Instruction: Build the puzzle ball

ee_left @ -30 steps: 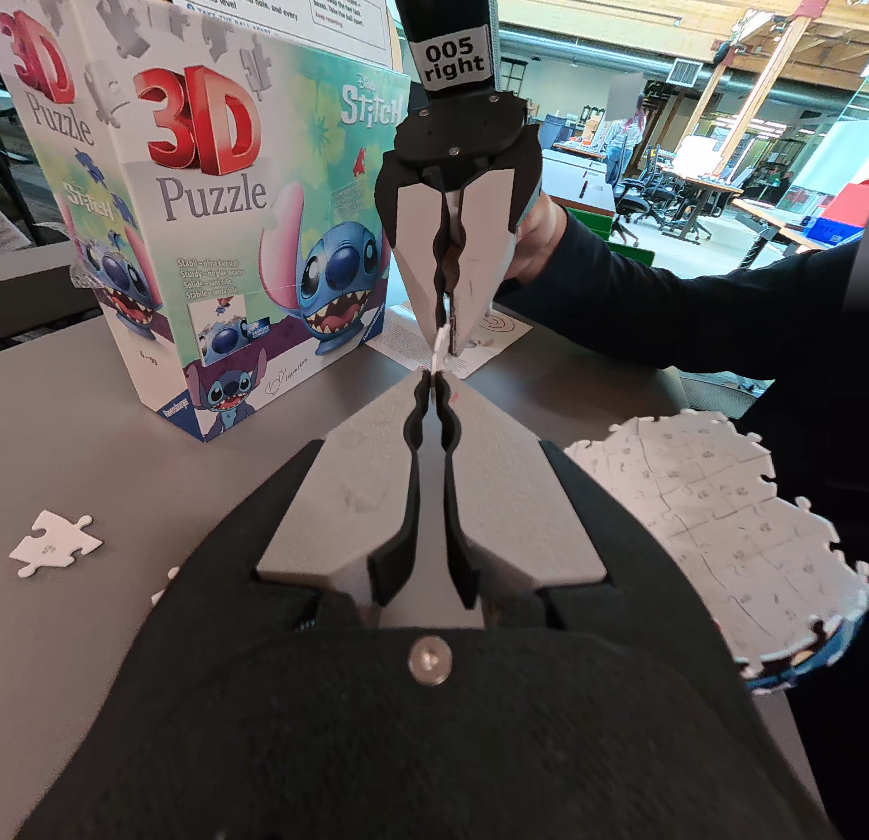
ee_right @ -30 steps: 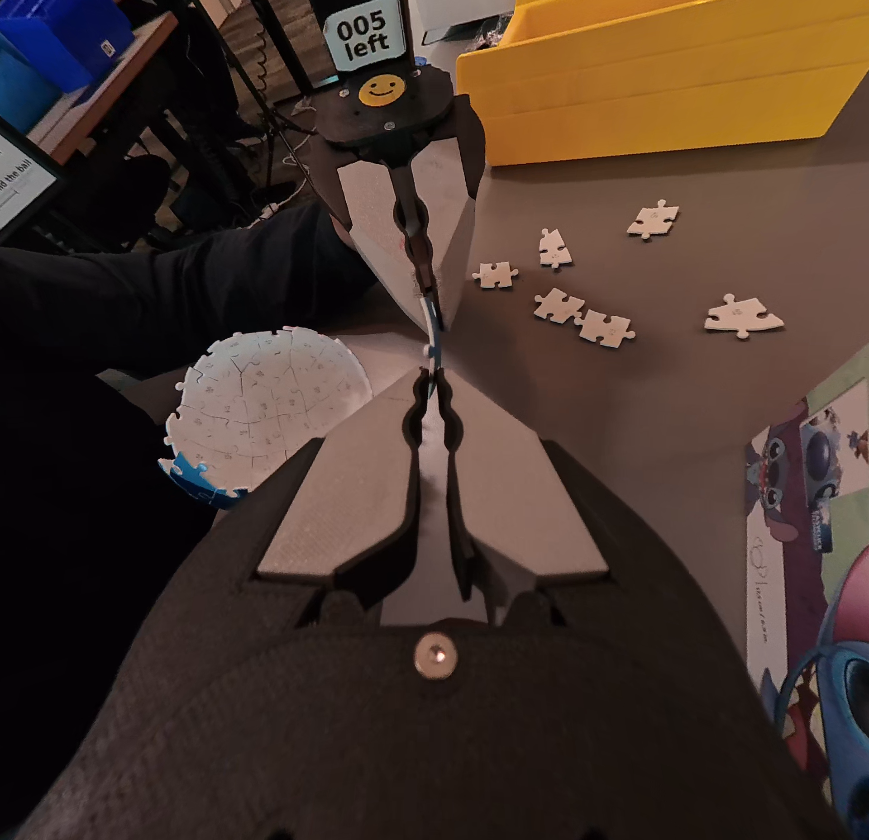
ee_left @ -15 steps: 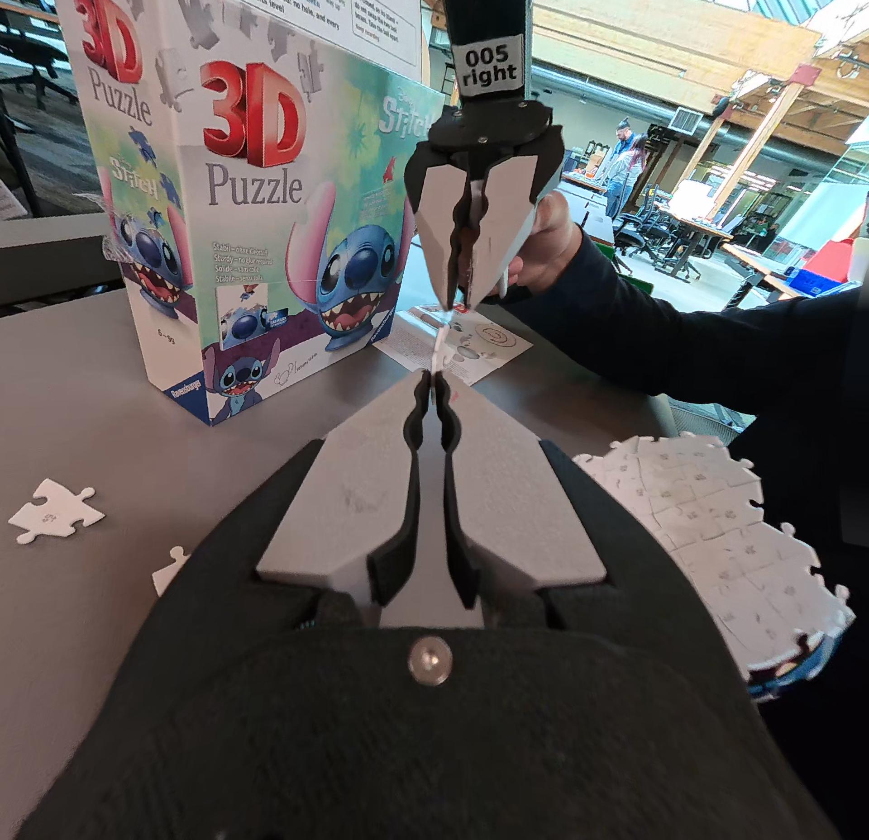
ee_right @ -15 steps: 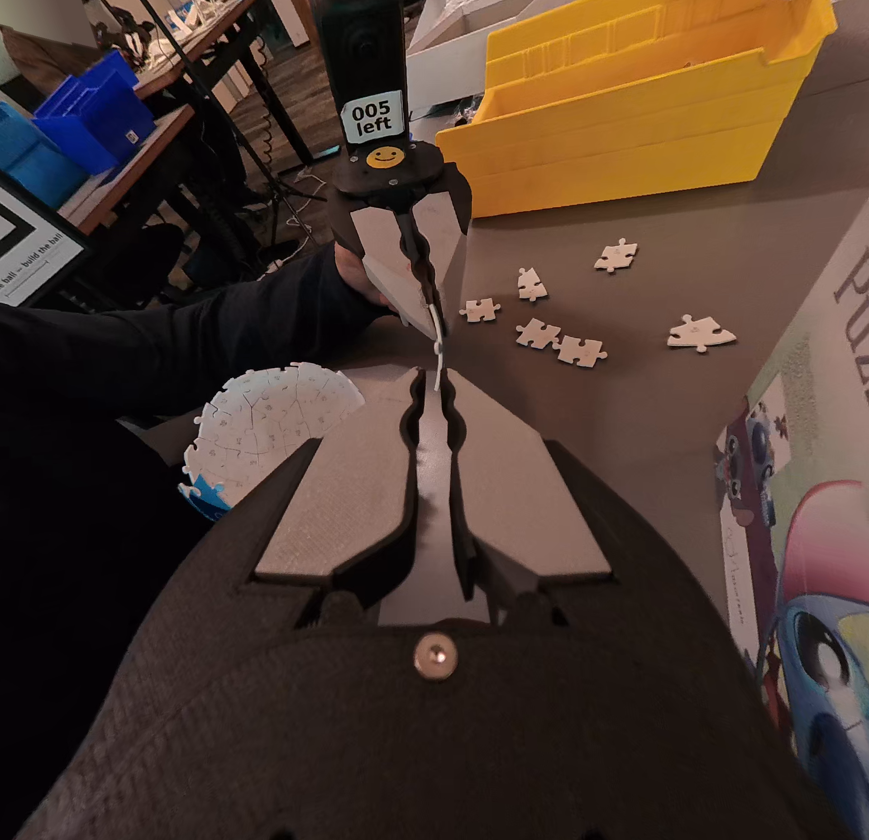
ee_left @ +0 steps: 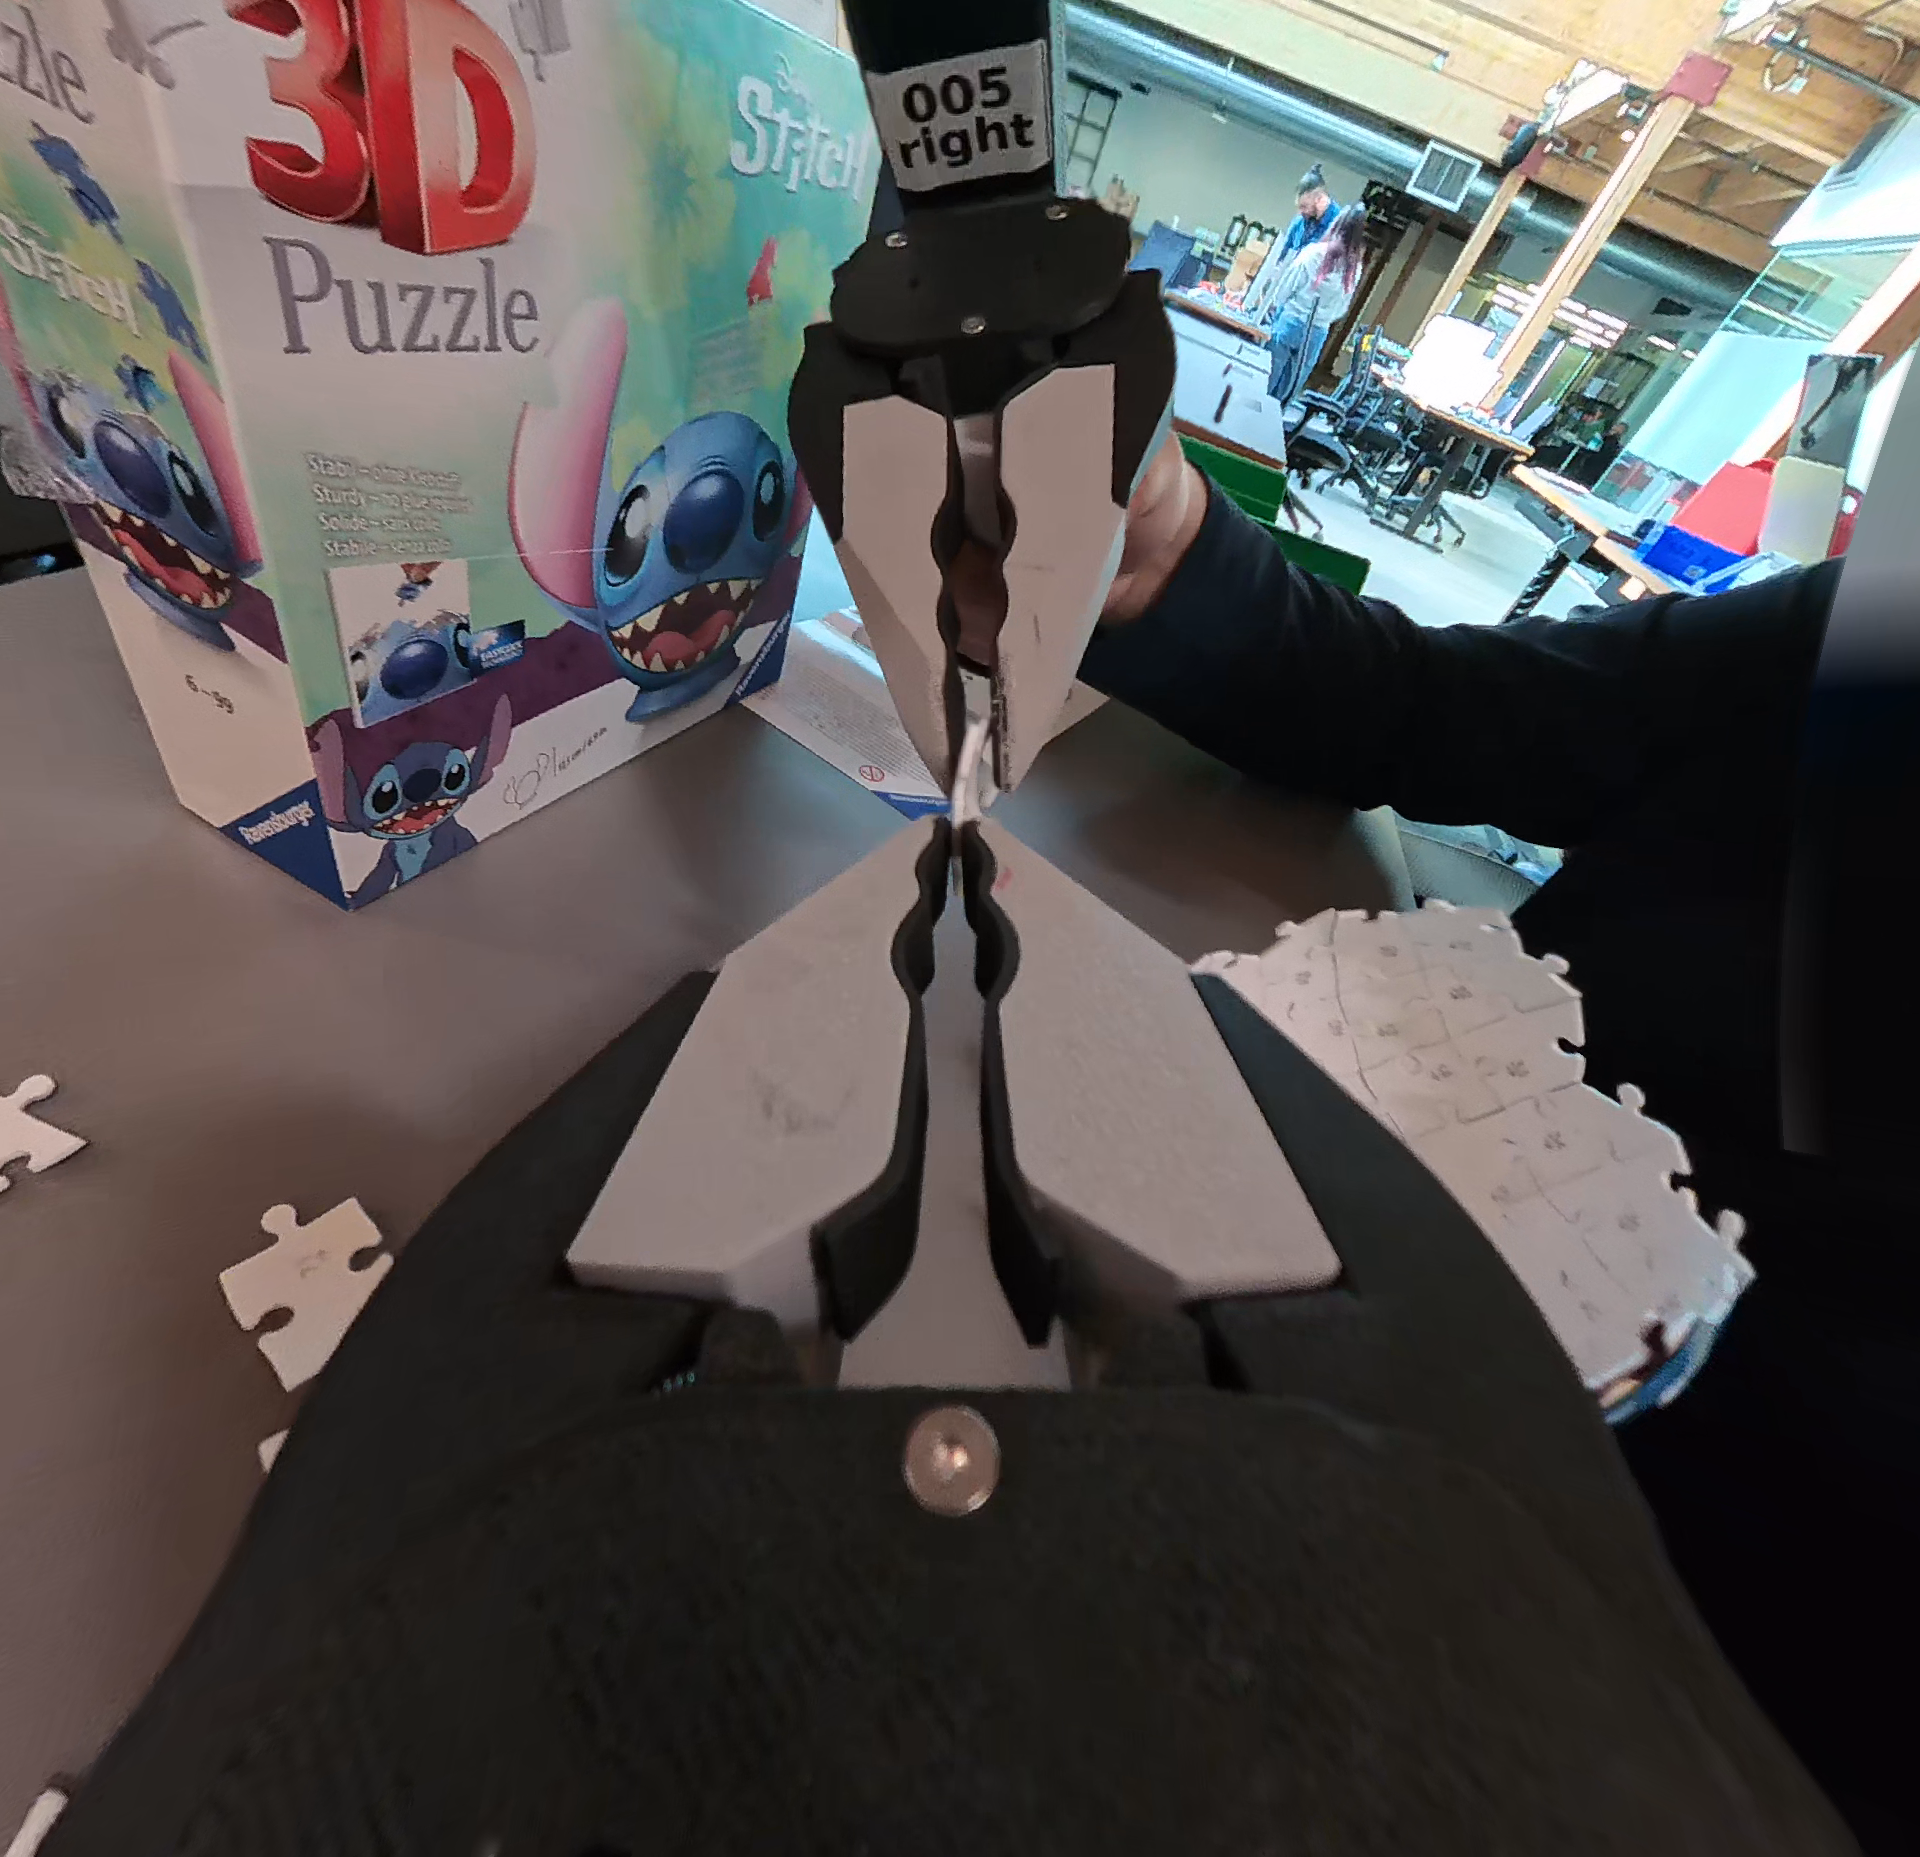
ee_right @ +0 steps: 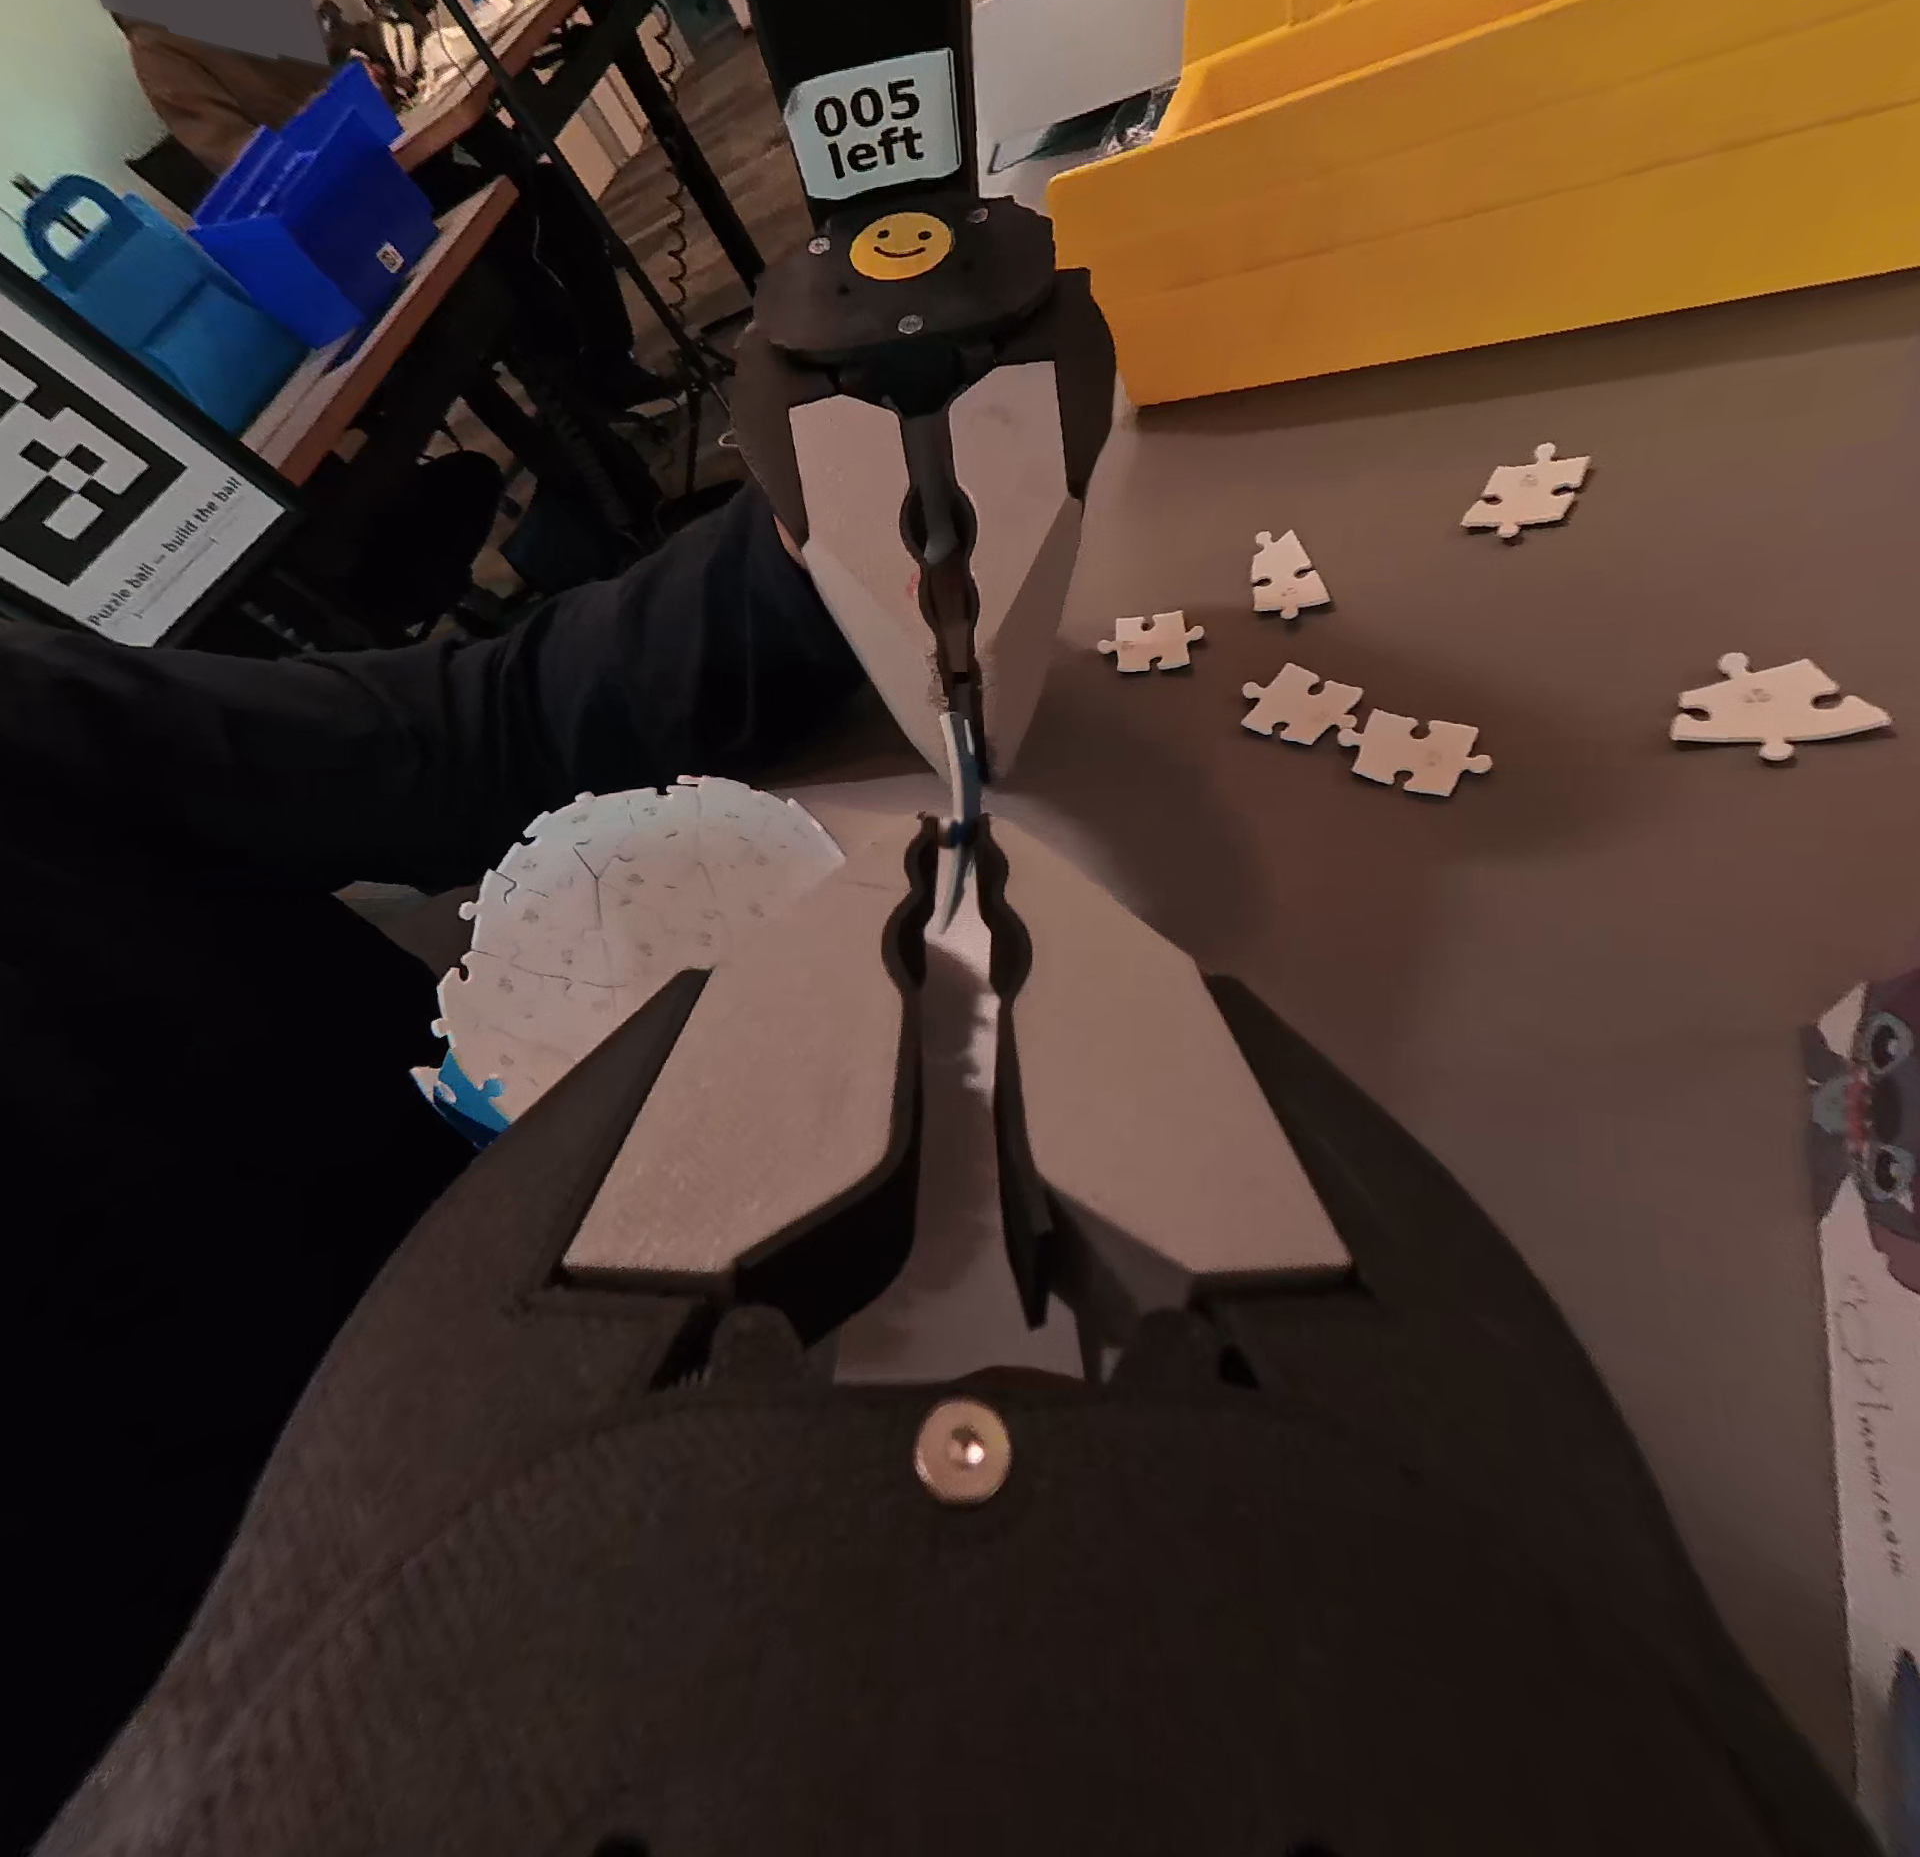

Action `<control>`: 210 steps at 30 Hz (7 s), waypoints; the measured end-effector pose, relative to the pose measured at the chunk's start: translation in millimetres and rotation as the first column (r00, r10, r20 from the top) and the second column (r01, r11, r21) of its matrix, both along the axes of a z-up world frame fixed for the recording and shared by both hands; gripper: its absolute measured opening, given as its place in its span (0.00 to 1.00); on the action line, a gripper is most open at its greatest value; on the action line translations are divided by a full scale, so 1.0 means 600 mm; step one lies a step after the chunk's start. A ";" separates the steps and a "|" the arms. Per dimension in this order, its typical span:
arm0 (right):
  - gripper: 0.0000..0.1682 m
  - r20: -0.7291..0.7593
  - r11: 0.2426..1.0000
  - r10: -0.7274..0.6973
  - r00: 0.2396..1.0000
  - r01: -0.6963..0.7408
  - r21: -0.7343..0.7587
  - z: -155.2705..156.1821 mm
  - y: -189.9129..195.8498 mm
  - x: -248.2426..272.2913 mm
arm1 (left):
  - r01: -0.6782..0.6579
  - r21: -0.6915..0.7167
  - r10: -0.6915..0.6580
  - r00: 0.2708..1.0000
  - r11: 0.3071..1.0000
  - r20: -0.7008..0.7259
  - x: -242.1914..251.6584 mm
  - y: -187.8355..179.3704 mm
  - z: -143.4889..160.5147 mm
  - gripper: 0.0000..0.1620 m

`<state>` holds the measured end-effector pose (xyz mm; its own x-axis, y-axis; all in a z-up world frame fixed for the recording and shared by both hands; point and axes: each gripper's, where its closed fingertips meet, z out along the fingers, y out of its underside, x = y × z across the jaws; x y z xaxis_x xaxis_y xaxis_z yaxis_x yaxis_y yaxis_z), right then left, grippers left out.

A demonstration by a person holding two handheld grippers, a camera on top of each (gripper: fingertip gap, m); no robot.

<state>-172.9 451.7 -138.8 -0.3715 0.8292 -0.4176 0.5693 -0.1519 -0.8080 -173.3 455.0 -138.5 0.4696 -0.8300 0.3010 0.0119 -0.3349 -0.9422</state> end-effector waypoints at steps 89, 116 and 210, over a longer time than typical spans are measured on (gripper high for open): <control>0.00 0.152 0.992 -0.074 0.986 0.057 0.109 -0.015 0.005 -0.025 | 0.012 -0.076 -0.009 0.999 0.997 0.047 -0.033 -0.003 -0.002 0.08; 0.00 0.142 0.999 -0.015 0.990 0.008 0.051 -0.005 -0.004 -0.009 | 0.049 0.038 -0.053 0.994 0.998 0.098 -0.025 -0.014 0.023 0.04; 0.00 -0.281 0.954 -0.298 0.912 0.294 -0.057 0.053 0.037 -0.079 | 0.011 -0.083 0.006 0.981 0.996 0.196 -0.029 0.013 0.012 0.00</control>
